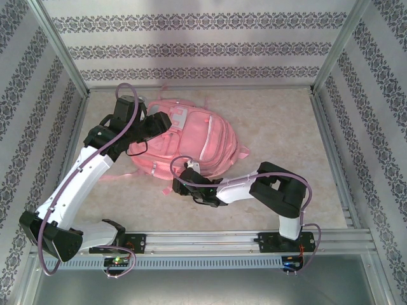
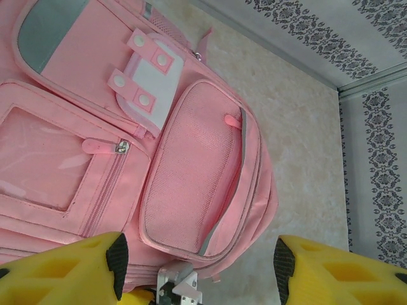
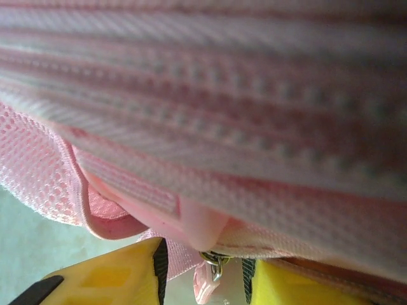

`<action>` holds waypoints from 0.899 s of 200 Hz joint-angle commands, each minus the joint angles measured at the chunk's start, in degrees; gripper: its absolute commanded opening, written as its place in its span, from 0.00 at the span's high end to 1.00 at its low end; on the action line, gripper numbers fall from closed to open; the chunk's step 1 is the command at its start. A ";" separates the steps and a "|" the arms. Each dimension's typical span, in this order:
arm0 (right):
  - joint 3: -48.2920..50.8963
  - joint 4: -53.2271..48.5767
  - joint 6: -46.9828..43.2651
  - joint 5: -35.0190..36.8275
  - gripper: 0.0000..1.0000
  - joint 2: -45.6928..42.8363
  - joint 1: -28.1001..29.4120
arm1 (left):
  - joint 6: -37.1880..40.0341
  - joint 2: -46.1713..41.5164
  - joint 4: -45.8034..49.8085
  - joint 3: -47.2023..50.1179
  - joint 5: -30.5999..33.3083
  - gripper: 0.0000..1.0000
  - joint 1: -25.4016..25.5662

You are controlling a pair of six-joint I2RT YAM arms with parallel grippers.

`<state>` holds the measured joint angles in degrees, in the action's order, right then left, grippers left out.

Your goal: Pack the student bag

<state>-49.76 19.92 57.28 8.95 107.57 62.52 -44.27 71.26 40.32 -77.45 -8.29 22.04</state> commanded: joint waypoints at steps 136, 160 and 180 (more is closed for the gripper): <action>-4.70 -15.04 -6.48 -1.73 0.97 -0.95 -1.18 | -12.78 -7.64 7.78 12.27 3.22 0.29 -2.63; -4.09 -14.92 -7.21 -3.65 0.97 -2.30 -2.19 | -18.18 -11.11 9.47 17.05 1.87 0.29 -3.34; -2.74 -13.27 -6.59 -5.43 0.99 -3.02 -3.28 | -22.26 -15.39 9.25 23.33 1.79 0.32 -4.50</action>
<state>-53.84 8.32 52.07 6.31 106.63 60.75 -58.89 60.42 46.35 -59.83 -5.96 19.25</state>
